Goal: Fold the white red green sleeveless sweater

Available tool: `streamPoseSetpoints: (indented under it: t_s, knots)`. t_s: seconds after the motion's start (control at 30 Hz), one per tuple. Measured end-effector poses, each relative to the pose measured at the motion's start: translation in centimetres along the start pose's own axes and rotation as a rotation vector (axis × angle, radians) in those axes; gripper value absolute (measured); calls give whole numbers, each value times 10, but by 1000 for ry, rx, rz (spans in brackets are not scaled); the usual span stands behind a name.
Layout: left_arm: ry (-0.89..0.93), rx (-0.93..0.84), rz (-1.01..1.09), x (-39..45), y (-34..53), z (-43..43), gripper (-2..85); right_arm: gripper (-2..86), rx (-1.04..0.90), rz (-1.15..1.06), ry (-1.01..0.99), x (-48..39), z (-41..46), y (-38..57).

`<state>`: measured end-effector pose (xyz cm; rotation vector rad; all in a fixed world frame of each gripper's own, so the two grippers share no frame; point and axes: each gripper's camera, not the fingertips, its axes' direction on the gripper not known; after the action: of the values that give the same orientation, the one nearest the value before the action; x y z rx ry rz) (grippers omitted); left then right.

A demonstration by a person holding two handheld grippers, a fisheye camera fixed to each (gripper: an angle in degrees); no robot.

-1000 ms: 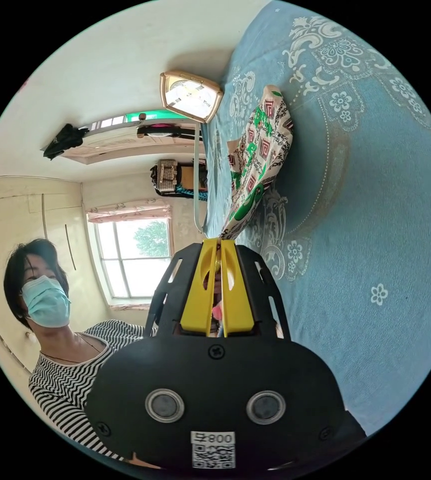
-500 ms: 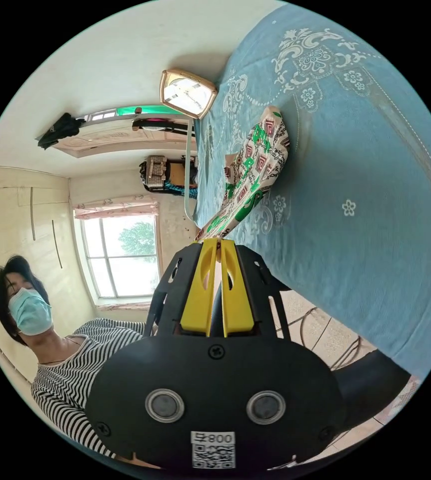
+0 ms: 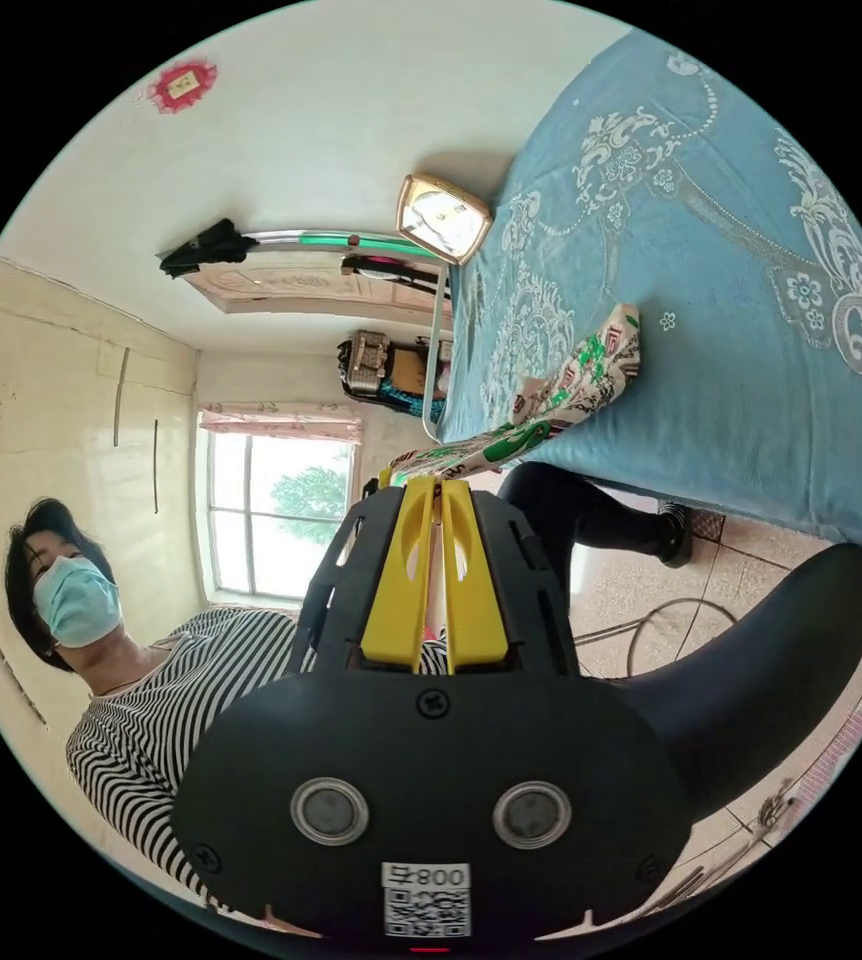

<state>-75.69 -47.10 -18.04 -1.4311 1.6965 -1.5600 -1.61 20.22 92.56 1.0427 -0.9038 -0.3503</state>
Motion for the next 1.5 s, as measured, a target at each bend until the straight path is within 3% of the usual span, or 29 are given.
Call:
streamPoseSetpoints:
  t_s: [0.43, 0.9, 1.1, 1.2, 1.5]
  knots:
    - [104, -209, 74, 101, -28, 180, 15, 7, 270, -103, -39, -62, -212, 93]
    - [151, -344, 312, 264, -161, 521, 15, 7, 457, -239, 96, -128, -507, -18]
    - [191, -372, 415, 325, -174, 660, 15, 7, 508, -317, 243, -175, -637, -48]
    - [162, -438, 390, 320, -160, 728, 15, 7, 527, -269, 312, -161, -691, -40]
    - [-70, -729, 107, 227, -75, 894, 14, 7, 507, 172, 431, -10, -784, 30]
